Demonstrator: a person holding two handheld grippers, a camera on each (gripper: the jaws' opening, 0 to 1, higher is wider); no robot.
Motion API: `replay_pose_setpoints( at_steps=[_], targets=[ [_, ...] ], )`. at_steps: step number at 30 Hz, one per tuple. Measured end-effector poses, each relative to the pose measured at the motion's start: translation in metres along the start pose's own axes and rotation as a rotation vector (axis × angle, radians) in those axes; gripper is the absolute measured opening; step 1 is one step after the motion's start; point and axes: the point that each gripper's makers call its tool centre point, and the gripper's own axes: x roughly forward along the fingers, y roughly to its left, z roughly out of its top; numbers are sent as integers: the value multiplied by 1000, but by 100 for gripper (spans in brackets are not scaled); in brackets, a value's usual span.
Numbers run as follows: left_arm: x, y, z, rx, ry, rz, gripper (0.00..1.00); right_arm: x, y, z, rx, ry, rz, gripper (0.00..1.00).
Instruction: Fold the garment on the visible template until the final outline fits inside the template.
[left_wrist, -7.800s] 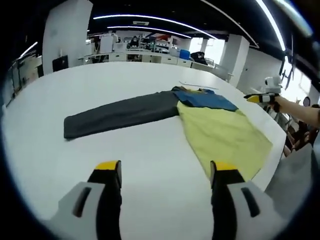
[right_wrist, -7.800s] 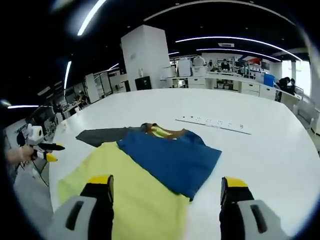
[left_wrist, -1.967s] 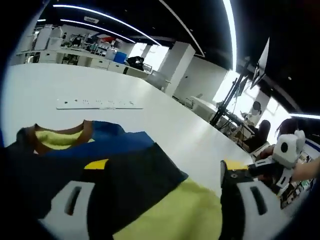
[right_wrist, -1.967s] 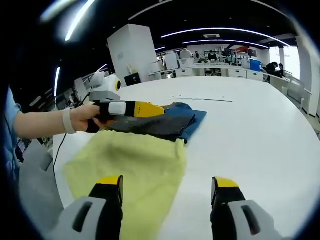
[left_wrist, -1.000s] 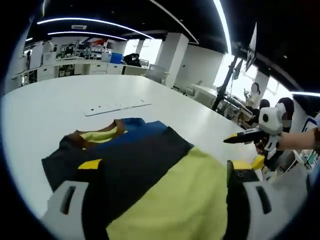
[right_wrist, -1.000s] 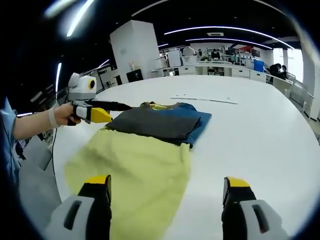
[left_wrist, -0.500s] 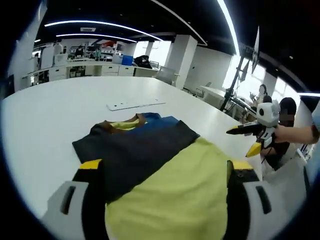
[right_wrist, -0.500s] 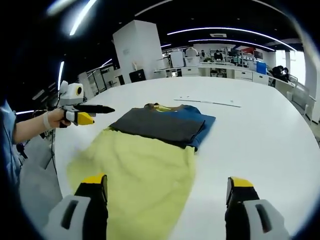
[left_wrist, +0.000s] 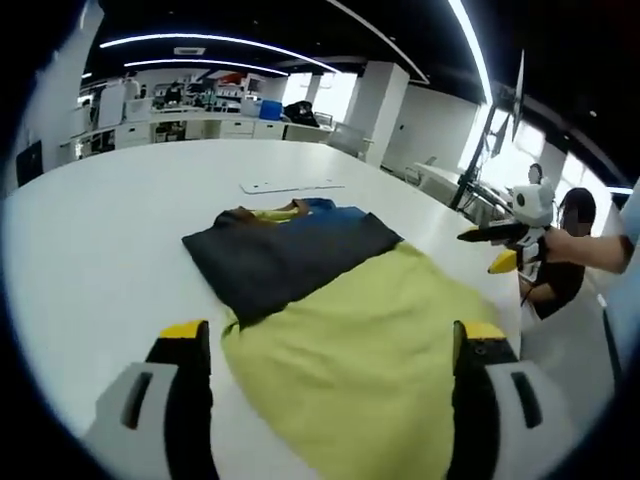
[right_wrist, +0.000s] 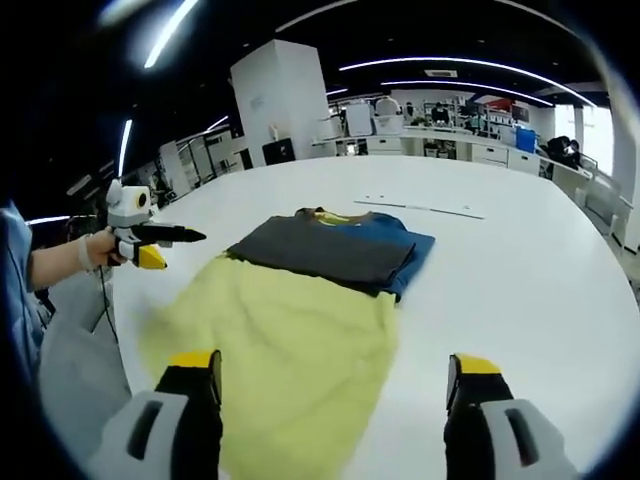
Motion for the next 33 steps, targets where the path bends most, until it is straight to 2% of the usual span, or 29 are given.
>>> replay_pose_setpoints(
  at_steps=[13, 26, 31, 33],
  targets=[
    [-39, -3, -38, -44, 24, 48, 91, -17, 7, -21, 18, 20, -3, 83],
    [-59, -2, -54, -61, 38, 76, 86, -27, 13, -38, 31, 38, -1, 76],
    [-63, -8, -59, -54, 50, 62, 82, -33, 16, -45, 18, 47, 8, 66],
    [-65, -12, -63, -58, 60, 52, 79, -36, 17, -52, 41, 66, 22, 61]
  ],
)
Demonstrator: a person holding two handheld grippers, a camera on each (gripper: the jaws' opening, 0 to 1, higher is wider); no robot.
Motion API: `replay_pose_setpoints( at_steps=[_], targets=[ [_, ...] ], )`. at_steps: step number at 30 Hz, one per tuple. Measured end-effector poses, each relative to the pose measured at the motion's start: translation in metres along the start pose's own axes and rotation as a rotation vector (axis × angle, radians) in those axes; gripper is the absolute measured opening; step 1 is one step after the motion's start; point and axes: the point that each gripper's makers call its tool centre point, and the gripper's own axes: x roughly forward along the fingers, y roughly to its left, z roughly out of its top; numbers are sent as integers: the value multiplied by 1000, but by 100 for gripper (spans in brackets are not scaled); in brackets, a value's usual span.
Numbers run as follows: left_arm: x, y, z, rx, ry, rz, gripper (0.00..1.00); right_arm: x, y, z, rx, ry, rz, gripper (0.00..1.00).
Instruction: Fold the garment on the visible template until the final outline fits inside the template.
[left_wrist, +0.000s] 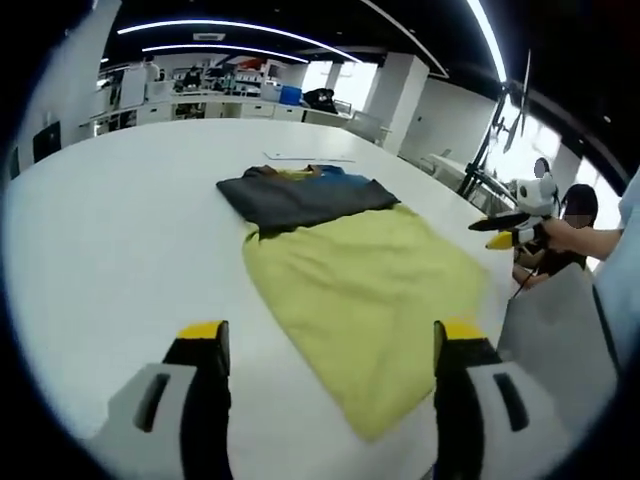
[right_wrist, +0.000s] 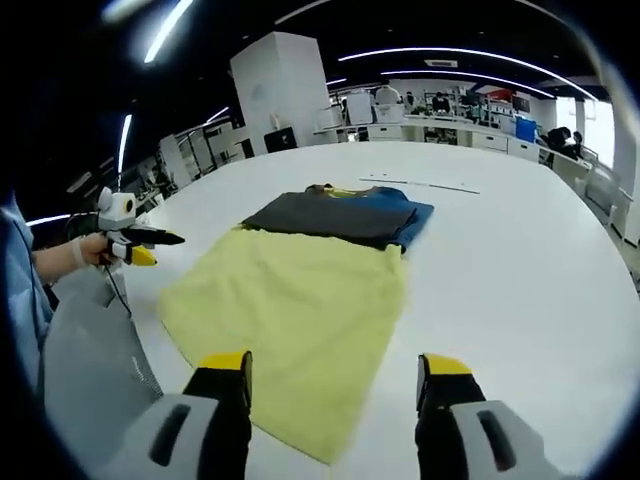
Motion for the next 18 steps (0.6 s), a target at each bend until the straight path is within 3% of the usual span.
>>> replay_pose_setpoints(
  at_steps=[7, 11, 18],
  targets=[
    [-7, -9, -24, -27, 39, -19, 64, -2, -1, -23, 32, 34, 6, 47],
    [-12, -13, -37, -43, 50, -17, 47, -3, 1, -33, 64, 46, 15, 37],
    [-16, -19, -52, -107, 80, -18, 37, -4, 7, -44, 86, 76, 30, 27]
  ],
)
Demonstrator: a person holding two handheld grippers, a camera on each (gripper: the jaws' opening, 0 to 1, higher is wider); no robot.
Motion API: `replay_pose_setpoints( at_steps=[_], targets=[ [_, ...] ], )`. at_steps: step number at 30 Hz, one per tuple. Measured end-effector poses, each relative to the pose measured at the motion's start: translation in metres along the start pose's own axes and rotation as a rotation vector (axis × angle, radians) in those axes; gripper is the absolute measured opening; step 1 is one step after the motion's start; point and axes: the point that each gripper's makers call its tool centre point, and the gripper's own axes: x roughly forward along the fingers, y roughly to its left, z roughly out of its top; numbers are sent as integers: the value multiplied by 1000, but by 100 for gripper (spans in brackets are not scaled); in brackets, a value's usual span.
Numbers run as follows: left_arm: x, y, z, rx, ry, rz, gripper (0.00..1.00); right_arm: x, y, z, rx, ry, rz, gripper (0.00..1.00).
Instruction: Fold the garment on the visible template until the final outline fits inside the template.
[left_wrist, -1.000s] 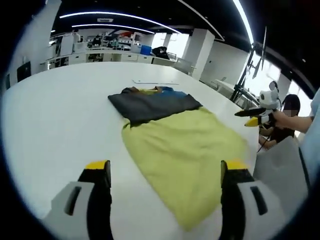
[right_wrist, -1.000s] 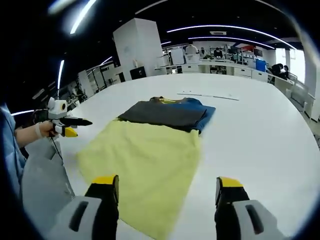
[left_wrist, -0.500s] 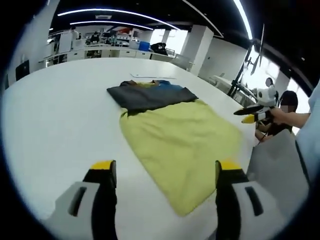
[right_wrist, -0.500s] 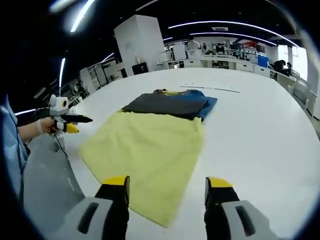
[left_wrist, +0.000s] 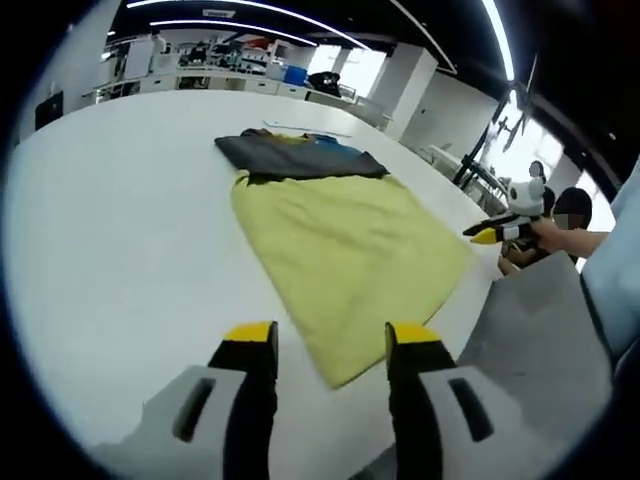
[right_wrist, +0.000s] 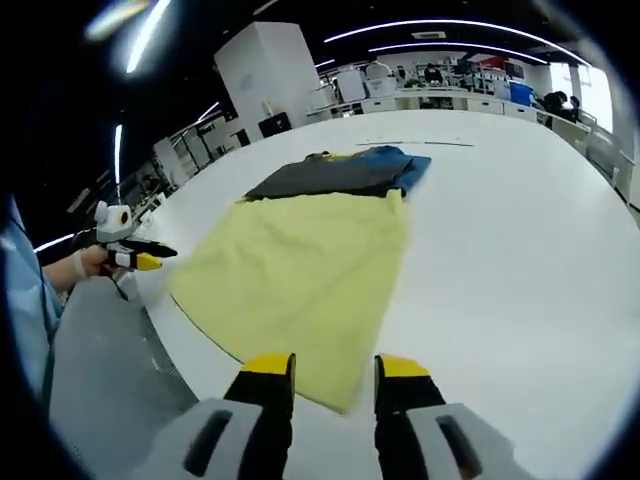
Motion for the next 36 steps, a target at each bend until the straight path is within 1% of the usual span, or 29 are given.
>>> replay_pose_setpoints(
  at_steps=[5, 8, 10, 15, 17, 23, 25, 27, 29, 31, 36],
  targets=[
    [1, 0, -9, -22, 22, 1, 35, -1, -1, -9, 31, 20, 1, 24],
    [0, -2, -12, -55, 24, -1, 30, -1, 0, -11, 46, 17, 5, 21],
    [0, -3, -16, -78, 38, -1, 27, -1, 1, -12, 54, 18, 8, 20],
    [-1, -3, -21, -97, 48, 3, 24, 0, 3, -14, 60, 25, 19, 17],
    [-1, -4, -23, -125, 56, 3, 21, 0, 3, -14, 61, 27, 20, 16],
    [1, -1, -27, -169, 51, 7, 13, 2, 3, -17, 71, 37, 29, 12],
    [1, 2, -26, -191, 42, 19, 10, 3, 2, -17, 79, 35, 31, 10],
    [1, 5, -27, -219, 41, 32, 7, 4, 2, -18, 84, 36, 35, 6],
    [1, 6, -28, -219, 43, 35, 3, 7, 4, -21, 92, 44, 49, 0],
    [2, 7, -28, -224, 37, 37, 1, 8, 1, -20, 86, 40, 36, 0],
    [1, 7, -28, -232, 32, 39, 0, 7, 2, -18, 100, 25, 50, 0]
  ],
)
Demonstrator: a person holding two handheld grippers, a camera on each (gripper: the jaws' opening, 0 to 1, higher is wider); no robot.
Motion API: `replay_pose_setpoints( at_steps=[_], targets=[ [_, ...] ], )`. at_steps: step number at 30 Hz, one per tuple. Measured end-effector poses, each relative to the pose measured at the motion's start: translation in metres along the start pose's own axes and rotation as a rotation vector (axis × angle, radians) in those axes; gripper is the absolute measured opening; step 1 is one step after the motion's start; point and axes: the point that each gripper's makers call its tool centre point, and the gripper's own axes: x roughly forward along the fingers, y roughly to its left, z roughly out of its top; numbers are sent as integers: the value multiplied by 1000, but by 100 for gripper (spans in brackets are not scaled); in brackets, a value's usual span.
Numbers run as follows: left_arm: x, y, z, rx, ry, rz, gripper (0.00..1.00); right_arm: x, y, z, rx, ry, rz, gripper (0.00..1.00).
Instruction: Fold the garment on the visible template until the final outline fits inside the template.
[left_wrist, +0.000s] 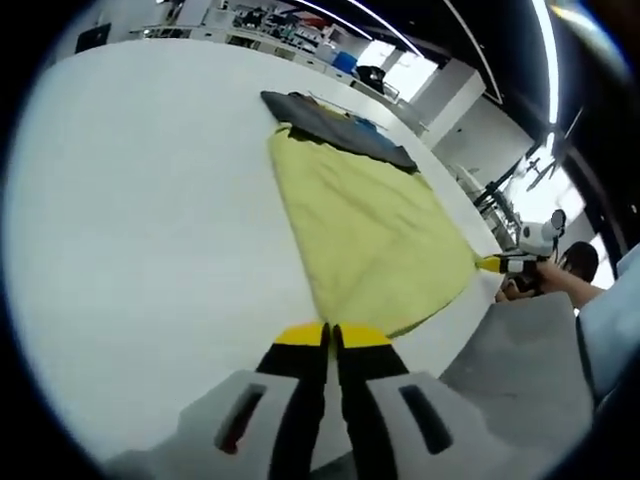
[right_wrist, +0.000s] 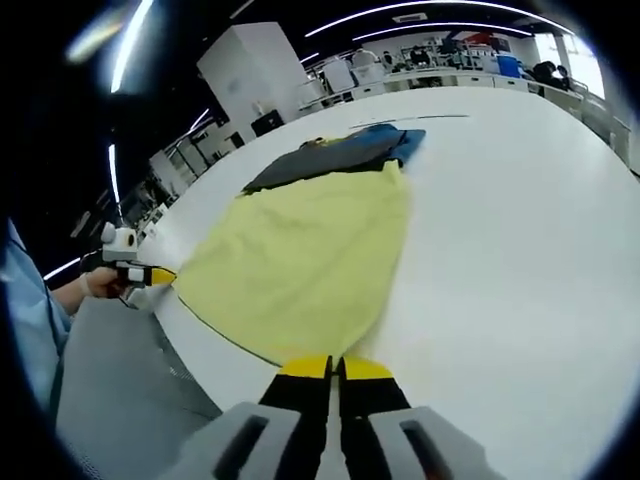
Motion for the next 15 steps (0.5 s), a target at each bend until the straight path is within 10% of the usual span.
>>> replay_pose_setpoints(
  at_steps=[15],
  targets=[
    [-18, -12, 5, 18, 20, -39, 0, -26, 15, 5, 132, -23, 80, 0]
  ],
)
